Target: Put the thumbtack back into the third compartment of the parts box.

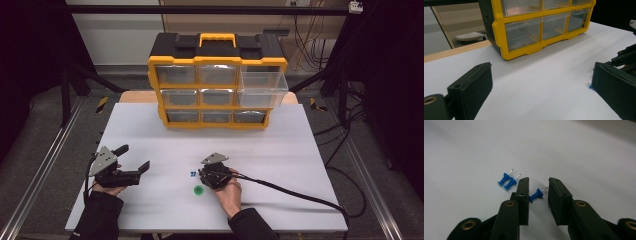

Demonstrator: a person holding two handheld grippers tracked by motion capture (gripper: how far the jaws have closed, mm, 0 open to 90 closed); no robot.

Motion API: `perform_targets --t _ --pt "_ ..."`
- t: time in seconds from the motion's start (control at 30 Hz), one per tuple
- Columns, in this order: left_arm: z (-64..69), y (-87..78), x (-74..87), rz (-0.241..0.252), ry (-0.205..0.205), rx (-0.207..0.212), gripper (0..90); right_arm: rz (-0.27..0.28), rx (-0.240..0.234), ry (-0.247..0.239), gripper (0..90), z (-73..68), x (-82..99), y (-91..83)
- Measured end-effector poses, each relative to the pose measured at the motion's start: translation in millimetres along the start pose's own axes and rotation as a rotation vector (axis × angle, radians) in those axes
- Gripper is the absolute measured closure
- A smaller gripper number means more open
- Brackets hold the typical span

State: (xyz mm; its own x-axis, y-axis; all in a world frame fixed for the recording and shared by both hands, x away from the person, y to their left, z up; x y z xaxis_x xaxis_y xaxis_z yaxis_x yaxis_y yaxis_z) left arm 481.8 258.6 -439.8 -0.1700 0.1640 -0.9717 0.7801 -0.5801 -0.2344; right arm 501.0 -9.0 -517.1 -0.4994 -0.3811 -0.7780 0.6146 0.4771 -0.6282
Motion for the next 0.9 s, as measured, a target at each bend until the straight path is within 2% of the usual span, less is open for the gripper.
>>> perform_targets --t 0.1,0.43,0.6,0.9 --pt "0.1 -0.1 0.2 -0.001 -0.003 -0.001 2.5 -0.004 0.004 -0.005 76.1 1.2 -0.2 -0.4" --pt "0.0 -0.2 0.0 0.0 -0.003 -0.001 2.5 -0.003 -0.002 -0.012 76.3 1.7 -0.1 -0.2" --pt "0.1 -0.3 -0.2 0.0 -0.002 -0.002 2.5 0.007 0.002 -0.04 76.6 1.0 0.7 0.1" --pt "-0.3 -0.7 -0.3 0.002 -0.003 -0.002 2.5 0.004 -0.003 -0.034 77.3 1.9 -0.1 -0.3"
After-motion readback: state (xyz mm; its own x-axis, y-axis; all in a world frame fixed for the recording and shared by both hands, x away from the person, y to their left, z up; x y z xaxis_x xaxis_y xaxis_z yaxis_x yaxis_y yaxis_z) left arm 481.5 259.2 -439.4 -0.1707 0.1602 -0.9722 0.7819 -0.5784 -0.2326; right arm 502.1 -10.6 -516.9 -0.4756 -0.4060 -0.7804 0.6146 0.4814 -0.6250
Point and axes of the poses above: each handheld gripper's, and its own axes: y roughly forward along the jaws, x roughly out of its underside, z roughly to its right, the point moved 5 cm from there along y, roughly forward along the jaws, and after that the axes turned 3 degrees about z, right-handed, at the moved point
